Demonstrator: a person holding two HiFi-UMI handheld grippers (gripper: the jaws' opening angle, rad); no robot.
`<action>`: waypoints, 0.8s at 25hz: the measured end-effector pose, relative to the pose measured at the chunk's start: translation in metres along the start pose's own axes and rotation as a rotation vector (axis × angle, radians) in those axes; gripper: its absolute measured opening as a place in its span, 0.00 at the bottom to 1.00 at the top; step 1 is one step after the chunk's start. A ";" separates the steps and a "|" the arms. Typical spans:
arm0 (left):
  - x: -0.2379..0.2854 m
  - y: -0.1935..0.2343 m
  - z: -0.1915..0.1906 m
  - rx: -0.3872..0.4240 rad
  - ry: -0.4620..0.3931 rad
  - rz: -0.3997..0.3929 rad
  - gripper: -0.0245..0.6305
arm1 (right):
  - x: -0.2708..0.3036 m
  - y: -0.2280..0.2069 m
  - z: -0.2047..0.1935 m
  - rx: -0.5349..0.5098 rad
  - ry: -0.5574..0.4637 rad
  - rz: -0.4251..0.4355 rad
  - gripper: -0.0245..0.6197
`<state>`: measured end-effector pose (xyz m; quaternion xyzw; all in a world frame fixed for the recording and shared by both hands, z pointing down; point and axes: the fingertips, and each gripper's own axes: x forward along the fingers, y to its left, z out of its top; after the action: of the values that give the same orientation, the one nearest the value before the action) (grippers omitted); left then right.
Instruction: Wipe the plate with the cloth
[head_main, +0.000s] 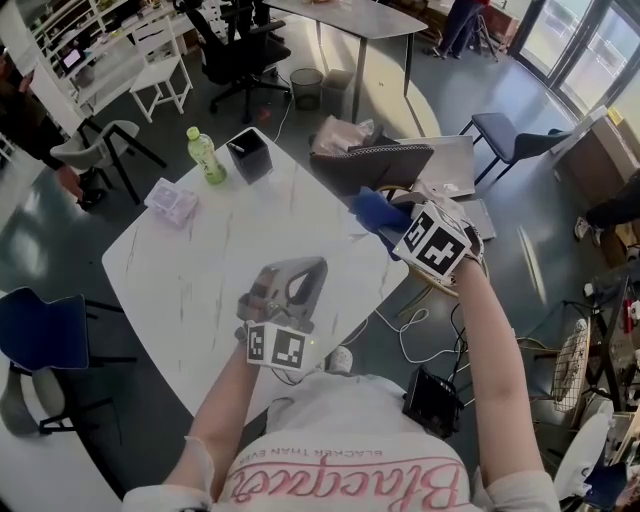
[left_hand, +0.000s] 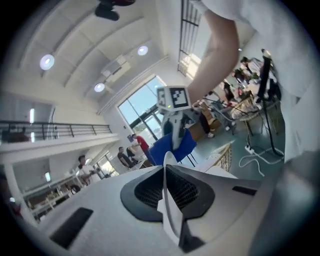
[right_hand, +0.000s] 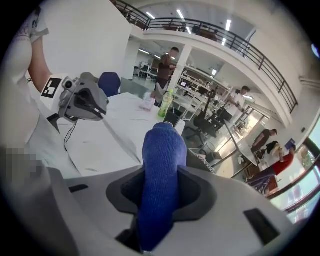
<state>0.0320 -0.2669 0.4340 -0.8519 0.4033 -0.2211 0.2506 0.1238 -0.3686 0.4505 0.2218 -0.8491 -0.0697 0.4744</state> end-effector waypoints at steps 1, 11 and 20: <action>0.001 0.006 -0.003 -0.080 0.004 0.008 0.06 | -0.006 0.003 0.002 0.009 -0.022 -0.011 0.22; 0.005 0.042 -0.033 -0.753 0.006 0.057 0.06 | -0.037 0.028 0.030 0.152 -0.205 -0.092 0.22; 0.001 0.065 -0.039 -1.145 -0.076 0.121 0.06 | -0.055 0.040 0.035 0.507 -0.437 -0.112 0.22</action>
<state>-0.0274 -0.3127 0.4246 -0.8347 0.4972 0.0778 -0.2238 0.1072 -0.3121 0.4021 0.3586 -0.9075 0.0718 0.2066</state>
